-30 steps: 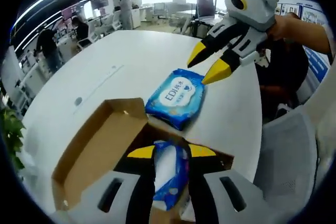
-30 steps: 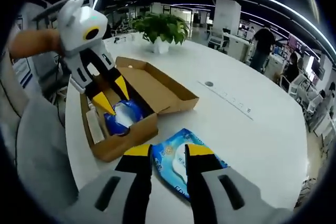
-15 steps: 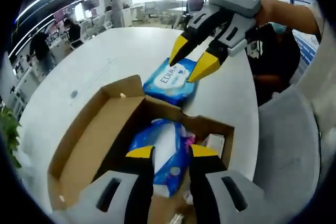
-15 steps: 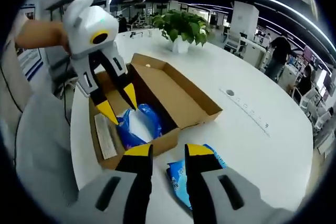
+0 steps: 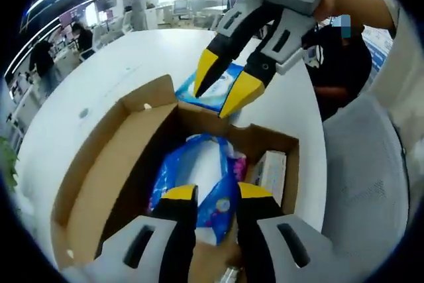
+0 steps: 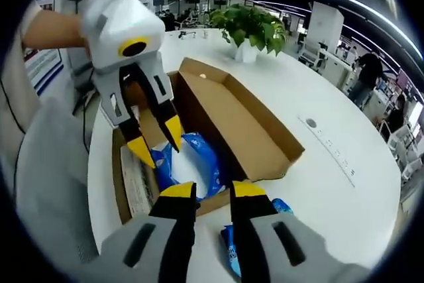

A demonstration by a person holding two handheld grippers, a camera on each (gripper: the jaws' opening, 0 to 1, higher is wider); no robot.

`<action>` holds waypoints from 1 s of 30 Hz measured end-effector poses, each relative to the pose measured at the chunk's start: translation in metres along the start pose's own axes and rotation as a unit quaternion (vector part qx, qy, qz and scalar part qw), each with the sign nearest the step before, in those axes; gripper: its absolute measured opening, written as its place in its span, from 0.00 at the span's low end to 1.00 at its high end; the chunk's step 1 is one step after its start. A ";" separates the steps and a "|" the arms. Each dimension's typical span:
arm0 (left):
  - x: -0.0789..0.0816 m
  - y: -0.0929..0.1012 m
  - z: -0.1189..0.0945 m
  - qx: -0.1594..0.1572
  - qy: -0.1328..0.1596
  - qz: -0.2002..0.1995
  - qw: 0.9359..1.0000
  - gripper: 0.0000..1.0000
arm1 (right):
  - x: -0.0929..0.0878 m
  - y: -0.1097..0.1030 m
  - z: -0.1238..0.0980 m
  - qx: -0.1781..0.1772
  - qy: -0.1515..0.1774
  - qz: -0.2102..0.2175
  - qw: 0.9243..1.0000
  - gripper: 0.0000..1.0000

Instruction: Operate the shoe box by opening the lid, removing the specified soft item, and placing it in the target area until the item is outside and the box remains undamaged.

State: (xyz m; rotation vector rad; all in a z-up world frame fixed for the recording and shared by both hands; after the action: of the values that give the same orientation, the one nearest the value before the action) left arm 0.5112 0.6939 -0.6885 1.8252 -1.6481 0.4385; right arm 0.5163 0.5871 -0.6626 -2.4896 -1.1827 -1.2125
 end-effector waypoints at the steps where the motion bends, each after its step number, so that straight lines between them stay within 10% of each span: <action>1: 0.000 0.000 0.001 -0.002 -0.002 0.003 1.000 0.21 | 0.000 -0.002 0.004 0.001 -0.003 -0.004 1.000 0.18; 30: -0.022 -0.012 0.009 -0.023 -0.028 -0.013 0.999 0.00 | 0.001 -0.015 0.056 -0.005 -0.059 -0.006 0.998 0.00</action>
State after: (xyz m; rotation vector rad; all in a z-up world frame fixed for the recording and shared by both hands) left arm 0.5183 0.7047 -0.7118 1.8387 -1.6555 0.3385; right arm 0.5403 0.6214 -0.7026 -2.5984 -1.2217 -1.0895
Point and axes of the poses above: the point that each gripper's makers call its tool centre point, and the gripper's own axes: z roughly forward along the fingers, y roughly to its right, x roughly out of its top, the point moved 5 cm from there along -z, roughly backward along the fingers, and after that the axes turned 12 degrees about -x, right-handed, at the moved point
